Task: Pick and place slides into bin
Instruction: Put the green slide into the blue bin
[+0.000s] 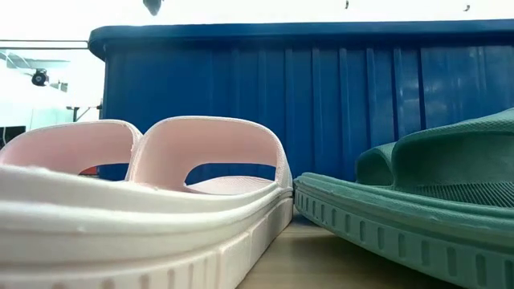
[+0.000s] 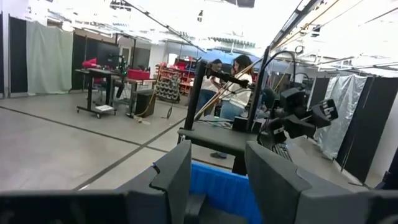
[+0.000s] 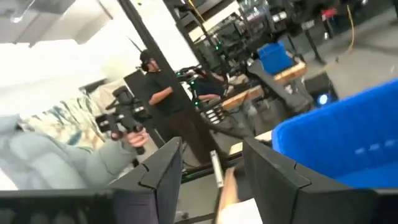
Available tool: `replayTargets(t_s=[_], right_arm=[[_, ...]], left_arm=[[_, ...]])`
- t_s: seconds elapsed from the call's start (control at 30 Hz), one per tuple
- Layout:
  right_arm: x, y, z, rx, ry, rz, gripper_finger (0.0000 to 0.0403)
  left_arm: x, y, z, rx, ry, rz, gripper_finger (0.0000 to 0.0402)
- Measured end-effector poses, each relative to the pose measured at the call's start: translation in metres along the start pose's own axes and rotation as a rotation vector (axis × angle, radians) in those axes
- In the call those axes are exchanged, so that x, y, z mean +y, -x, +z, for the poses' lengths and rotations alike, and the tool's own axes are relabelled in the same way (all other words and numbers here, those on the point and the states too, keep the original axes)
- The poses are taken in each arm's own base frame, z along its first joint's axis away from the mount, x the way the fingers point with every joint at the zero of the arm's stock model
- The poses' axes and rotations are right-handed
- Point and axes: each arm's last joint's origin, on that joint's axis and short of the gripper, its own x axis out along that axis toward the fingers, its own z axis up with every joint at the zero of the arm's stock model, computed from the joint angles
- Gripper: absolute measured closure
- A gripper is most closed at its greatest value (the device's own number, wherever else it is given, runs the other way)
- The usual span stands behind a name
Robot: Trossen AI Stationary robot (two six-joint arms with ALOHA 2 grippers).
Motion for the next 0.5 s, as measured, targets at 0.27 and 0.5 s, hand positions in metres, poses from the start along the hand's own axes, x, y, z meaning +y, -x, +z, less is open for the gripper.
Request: replayTargets(t_s=[0.27, 0.5], right_arm=[[0.002, -0.024, 0.005, 0.070, -0.229, 0.002, 0.0250], [0.011, -0.055, 0.002, 0.197, -0.452, 0.026, 0.0253]], left_arm=[[-0.004, 0.007, 0.005, -0.020, -0.014, -0.003, 0.0265], [-0.010, 0.018, 0.011, -0.054, -0.029, -0.011, 0.0265]])
